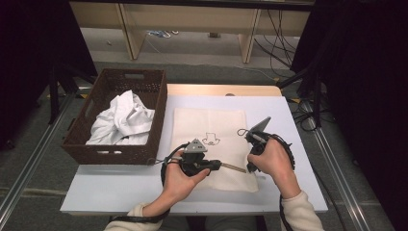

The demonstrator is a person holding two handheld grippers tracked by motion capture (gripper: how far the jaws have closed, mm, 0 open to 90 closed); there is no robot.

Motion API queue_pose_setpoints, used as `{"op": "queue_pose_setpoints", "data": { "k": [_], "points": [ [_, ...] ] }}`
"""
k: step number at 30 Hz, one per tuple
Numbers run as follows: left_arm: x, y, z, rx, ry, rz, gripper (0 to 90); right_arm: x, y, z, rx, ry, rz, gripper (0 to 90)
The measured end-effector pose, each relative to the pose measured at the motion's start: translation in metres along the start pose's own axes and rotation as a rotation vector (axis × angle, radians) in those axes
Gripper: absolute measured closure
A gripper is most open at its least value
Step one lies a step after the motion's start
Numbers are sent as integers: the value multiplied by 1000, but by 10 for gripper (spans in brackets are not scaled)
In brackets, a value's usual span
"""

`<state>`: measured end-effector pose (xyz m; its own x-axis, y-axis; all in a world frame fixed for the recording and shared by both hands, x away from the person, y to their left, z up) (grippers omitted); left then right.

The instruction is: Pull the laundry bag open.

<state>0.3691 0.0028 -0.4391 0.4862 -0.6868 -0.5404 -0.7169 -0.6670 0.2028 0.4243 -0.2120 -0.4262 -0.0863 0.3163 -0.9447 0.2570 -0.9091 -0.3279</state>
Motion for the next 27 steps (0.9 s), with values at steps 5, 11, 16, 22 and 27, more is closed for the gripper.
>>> {"op": "queue_pose_setpoints", "data": {
  "k": [5, 11, 16, 22, 27],
  "points": [
    [-2, -1, 1, -1, 1, -1, 869, 0, -1, 0, 6, -1, 1, 838],
    [-3, -3, 1, 8, 2, 0, 869, 0, -1, 0, 4, -1, -3, 838],
    [-5, -4, 1, -2, 3, -2, 869, 1, -1, 0, 5, 3, 1, 838],
    [-8, -7, 2, 8, 5, -3, 868, 1, 0, -1, 2, 9, 7, 838],
    [-9, -6, 3, -11, 5, -9, 869, 1, 0, -1, -1, 0, 1, 838]
  ]
}}
Point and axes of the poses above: each handheld gripper's, and its own axes: x roughly forward along the jaws, z roughly out of its underside, y roughly to its right, the point moved 2 cm from there along x, roughly forward along the jaws, and after that the axes turned 10 degrees about -z, right-handed, at the moved point
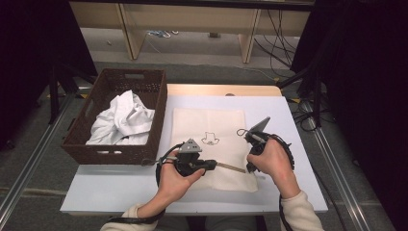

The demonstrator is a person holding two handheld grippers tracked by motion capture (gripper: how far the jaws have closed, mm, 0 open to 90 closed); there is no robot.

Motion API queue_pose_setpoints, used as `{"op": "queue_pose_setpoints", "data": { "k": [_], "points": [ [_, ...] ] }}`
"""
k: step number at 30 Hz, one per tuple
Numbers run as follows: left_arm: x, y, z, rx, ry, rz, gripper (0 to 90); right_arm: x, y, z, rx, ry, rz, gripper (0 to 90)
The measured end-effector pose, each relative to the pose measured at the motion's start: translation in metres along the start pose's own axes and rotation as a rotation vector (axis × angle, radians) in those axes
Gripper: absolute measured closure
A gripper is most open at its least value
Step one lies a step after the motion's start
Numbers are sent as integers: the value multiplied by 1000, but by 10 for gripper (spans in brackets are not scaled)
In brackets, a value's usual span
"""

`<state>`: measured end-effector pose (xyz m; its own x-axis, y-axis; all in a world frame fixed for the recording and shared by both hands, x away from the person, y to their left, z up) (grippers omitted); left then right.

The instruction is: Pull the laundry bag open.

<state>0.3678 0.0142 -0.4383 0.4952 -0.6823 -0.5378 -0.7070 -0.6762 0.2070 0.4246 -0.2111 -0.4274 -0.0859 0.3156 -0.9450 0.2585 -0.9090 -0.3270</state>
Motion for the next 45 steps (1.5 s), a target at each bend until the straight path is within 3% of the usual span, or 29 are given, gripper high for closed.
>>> {"op": "queue_pose_setpoints", "data": {
  "k": [1, 2, 3, 6, 8, 10, 12, 14, 18, 19, 20, 21, 22, 26, 45],
  "points": [
    [0, 0, 0, -1, 0, 1, 869, 0, 0, 0, 1, 5, 7, 838],
    [0, 0, 0, -3, 1, 1, 869, 1, 3, -1, -45, 17, 7, 838],
    [-1, -1, 0, 2, -4, 1, 869, 0, 1, 0, -12, 13, 8, 838],
    [-1, -1, 0, 6, -2, 1, 869, 0, 2, -1, -28, 11, -2, 838],
    [-2, -2, 0, 14, 1, 2, 869, 0, 0, 0, 3, -1, 0, 838],
    [-2, -2, 0, 6, 0, -3, 869, 0, 2, -1, -29, 10, -2, 838],
    [-3, -3, 1, 6, -5, 2, 869, 0, 2, 0, -16, 15, 8, 838],
    [-3, -3, 1, 1, 8, -3, 869, 0, 3, -1, -34, 9, -3, 838],
    [-4, -4, 1, -11, 6, -5, 869, 0, 3, -1, -29, 11, -1, 838],
    [-6, -5, 1, 5, 0, -3, 869, 1, 3, -1, -26, 10, -1, 838],
    [-6, -5, 1, -6, 0, -2, 869, 0, 1, 0, 6, 5, 0, 838],
    [-6, -5, 1, -12, 2, -5, 869, 0, 1, 0, -6, 9, 9, 838],
    [-7, -6, 1, -8, 1, -7, 869, 0, 0, 0, 17, 4, 0, 838],
    [-9, -6, 1, -12, 3, -10, 868, 0, 2, -1, -13, 1, 6, 838],
    [-14, -10, 2, -14, -2, -20, 869, 2, 1, -1, 5, 11, 8, 838]
  ]
}}
Point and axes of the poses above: each handheld gripper's, and its own axes: x roughly forward along the jaws, z roughly out of its underside, y roughly to its right, the point moved 2 cm from there along x, roughly forward along the jaws, and after that the axes turned 10 degrees about -z, right-handed, at the moved point
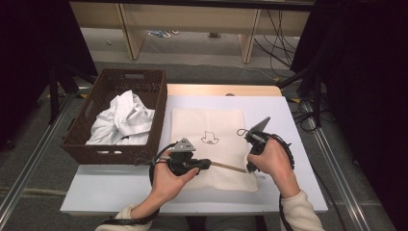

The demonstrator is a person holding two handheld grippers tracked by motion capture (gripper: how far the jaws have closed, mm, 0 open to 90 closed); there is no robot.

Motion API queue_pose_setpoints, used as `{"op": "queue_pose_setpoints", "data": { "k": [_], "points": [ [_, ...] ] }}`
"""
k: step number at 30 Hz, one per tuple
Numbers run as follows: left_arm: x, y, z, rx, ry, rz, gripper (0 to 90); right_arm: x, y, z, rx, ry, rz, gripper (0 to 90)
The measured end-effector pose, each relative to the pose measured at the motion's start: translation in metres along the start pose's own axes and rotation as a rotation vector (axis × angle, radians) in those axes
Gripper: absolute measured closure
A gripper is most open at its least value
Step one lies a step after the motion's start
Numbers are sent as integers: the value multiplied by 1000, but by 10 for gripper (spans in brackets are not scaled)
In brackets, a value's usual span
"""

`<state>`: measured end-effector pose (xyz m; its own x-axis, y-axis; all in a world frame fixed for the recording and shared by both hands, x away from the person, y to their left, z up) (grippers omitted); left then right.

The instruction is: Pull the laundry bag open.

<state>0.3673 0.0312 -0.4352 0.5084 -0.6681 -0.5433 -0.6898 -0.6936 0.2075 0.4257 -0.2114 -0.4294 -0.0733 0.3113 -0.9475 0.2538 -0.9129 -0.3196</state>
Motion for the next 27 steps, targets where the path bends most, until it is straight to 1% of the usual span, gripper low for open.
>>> {"op": "queue_pose_setpoints", "data": {
  "k": [1, 2, 3, 4, 5, 6, 7, 8, 9, 10, 12, 14, 15, 16, 17, 19, 20, 21, 22, 23, 25, 27],
  "points": [
    [0, 0, 0, -2, 1, 0, 869, 0, 0, 0, 0, -1, -3, 838],
    [-1, -1, 0, 11, -2, -1, 869, 1, 2, -1, -32, 6, -7, 838],
    [-1, -1, 1, 3, -1, -1, 868, 0, 1, -1, -20, -8, 3, 838],
    [-2, -2, 1, -3, -3, -2, 869, 0, 2, -1, -30, -9, -3, 838],
    [-2, -2, 1, 1, 1, -2, 869, 0, -1, 0, 14, -16, -9, 838],
    [-3, -3, 1, -1, -2, -5, 869, 0, -1, 0, 10, -17, -7, 838],
    [-3, -3, 1, -4, -5, 2, 869, 0, 1, -1, -17, -12, 3, 838],
    [-3, -3, 1, -5, -3, 4, 869, 0, -1, 0, 14, -17, -6, 838],
    [-4, -4, 2, -1, -8, 0, 869, 0, 0, 0, 5, -17, -4, 838],
    [-4, -4, 2, -4, -9, -3, 869, 1, 0, 0, 5, -14, -3, 838],
    [-5, -6, 2, 5, -6, 0, 869, 1, 0, 0, 6, -12, -4, 838],
    [-6, -6, 2, -4, -9, -3, 869, 1, 0, 0, 6, -6, -1, 838],
    [-6, -7, 2, 6, -7, -1, 869, 1, 0, 0, 5, -8, -6, 838],
    [-6, -7, 2, 7, -7, 0, 868, 0, -1, 0, 13, -12, -8, 838],
    [-6, -6, 3, -2, -3, 0, 868, 1, 0, 0, -5, -10, -4, 838],
    [-6, -7, 3, -3, -2, 0, 869, 1, 1, -1, -18, -9, -2, 838],
    [-7, -7, 3, -14, -7, -7, 869, 1, -1, 0, 5, -13, 0, 838],
    [-7, -7, 3, -12, -6, -4, 869, 2, 0, 0, -1, 0, 3, 838],
    [-8, -8, 4, -2, -9, -6, 869, 2, 0, -1, 3, 4, -1, 838],
    [-9, -9, 4, -3, -11, -10, 869, 2, -1, -1, 14, 4, -2, 838],
    [-10, -9, 4, -7, -12, -11, 869, 2, 0, -1, -1, 5, 2, 838],
    [-10, -10, 5, -11, -10, -14, 868, 2, 0, -1, 0, -3, 0, 838]
  ]
}}
Point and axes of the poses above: each handheld gripper's, and its own axes: x roughly forward along the jaws, z roughly out of its underside, y roughly to its right, the point moved 2 cm from there along x, roughly forward along the jaws, and after that the axes turned 10 degrees about -z, right-handed, at the moved point
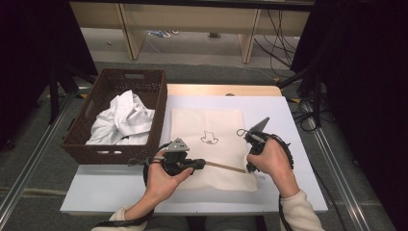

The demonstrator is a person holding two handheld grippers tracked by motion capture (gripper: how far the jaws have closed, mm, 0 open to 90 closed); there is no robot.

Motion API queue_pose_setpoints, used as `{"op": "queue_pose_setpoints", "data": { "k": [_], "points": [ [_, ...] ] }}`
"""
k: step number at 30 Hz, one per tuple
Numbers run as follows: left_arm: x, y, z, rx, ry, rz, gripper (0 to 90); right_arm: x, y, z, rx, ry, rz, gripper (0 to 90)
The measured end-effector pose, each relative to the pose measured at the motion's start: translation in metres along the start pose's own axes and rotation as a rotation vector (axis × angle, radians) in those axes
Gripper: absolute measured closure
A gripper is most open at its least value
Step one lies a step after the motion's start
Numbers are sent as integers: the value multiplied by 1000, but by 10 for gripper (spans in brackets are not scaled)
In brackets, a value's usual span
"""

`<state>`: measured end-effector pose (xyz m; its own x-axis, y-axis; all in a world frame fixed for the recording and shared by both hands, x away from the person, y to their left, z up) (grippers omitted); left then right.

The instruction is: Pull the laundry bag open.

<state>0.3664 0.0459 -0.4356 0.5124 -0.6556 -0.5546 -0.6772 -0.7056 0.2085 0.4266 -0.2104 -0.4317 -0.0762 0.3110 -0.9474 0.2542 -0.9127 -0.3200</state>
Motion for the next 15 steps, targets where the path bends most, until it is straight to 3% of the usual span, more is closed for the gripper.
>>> {"op": "queue_pose_setpoints", "data": {
  "k": [1, 5, 7, 9, 15],
  "points": [
    [0, 0, 0, 0, 2, 3, 869, -1, 3, -1, -42, -12, -2, 838],
    [-1, -1, 1, 7, 1, 1, 869, -1, -2, 0, 14, -16, 3, 838],
    [-2, -2, 0, 0, 7, -2, 868, 0, 3, -1, -46, -6, 5, 838],
    [-3, -4, 1, 12, 5, 0, 868, -1, 1, 0, -7, -12, 7, 838],
    [-4, -4, 2, -5, 3, -3, 869, 0, 0, -1, 9, -14, 3, 838]
  ]
}}
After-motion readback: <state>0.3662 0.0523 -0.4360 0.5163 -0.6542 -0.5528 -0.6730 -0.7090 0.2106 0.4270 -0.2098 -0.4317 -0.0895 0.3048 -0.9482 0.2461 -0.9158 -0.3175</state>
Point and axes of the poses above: each handheld gripper's, and its own axes: x roughly forward along the jaws, z roughly out of its underside, y roughly to its right, the point moved 2 cm from there along x, roughly forward along the jaws, and after that the axes turned 10 degrees about -z, right-handed, at the moved point
